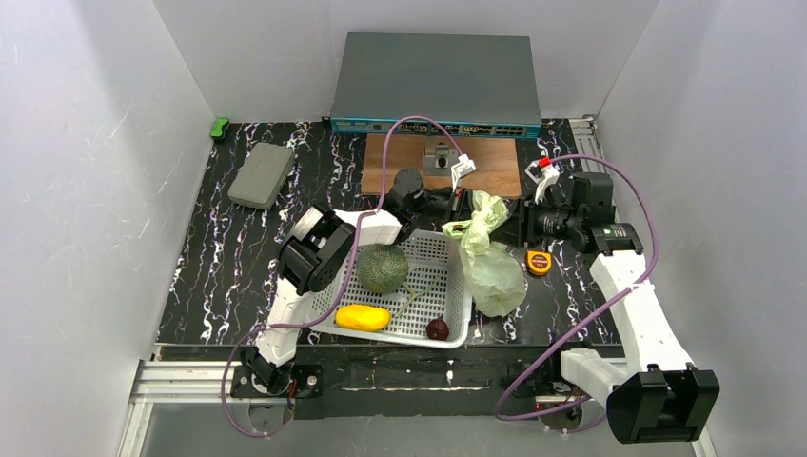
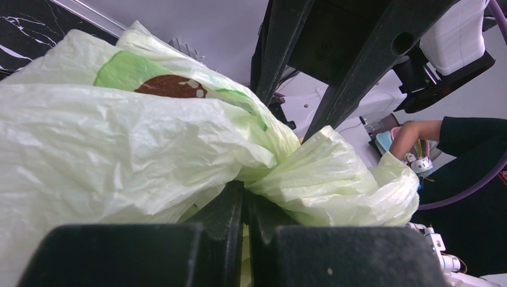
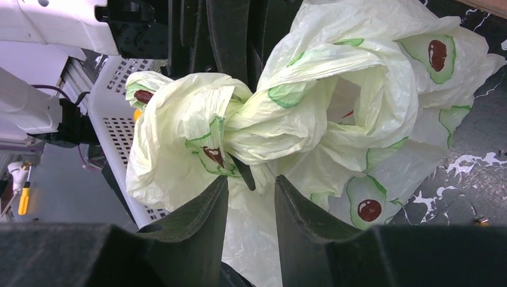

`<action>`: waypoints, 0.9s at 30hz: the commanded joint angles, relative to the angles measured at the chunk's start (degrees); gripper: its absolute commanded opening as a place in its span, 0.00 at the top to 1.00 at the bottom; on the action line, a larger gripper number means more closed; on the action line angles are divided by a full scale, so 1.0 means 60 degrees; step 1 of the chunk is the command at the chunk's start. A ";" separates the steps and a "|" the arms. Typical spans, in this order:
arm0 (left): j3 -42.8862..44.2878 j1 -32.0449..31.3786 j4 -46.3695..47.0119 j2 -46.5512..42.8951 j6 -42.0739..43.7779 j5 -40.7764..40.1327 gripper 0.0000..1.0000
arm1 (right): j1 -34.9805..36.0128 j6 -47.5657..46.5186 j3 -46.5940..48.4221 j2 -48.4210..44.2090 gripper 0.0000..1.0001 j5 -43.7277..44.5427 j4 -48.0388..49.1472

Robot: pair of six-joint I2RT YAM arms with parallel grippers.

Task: Place the fake fruits into the plastic bag and tie a complex knot

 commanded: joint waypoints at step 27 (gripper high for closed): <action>-0.0266 0.0171 -0.0783 -0.0544 0.0805 0.0439 0.79 | 0.0303 -0.0723 0.0121 -0.0123 0.99 0.0372 0.0489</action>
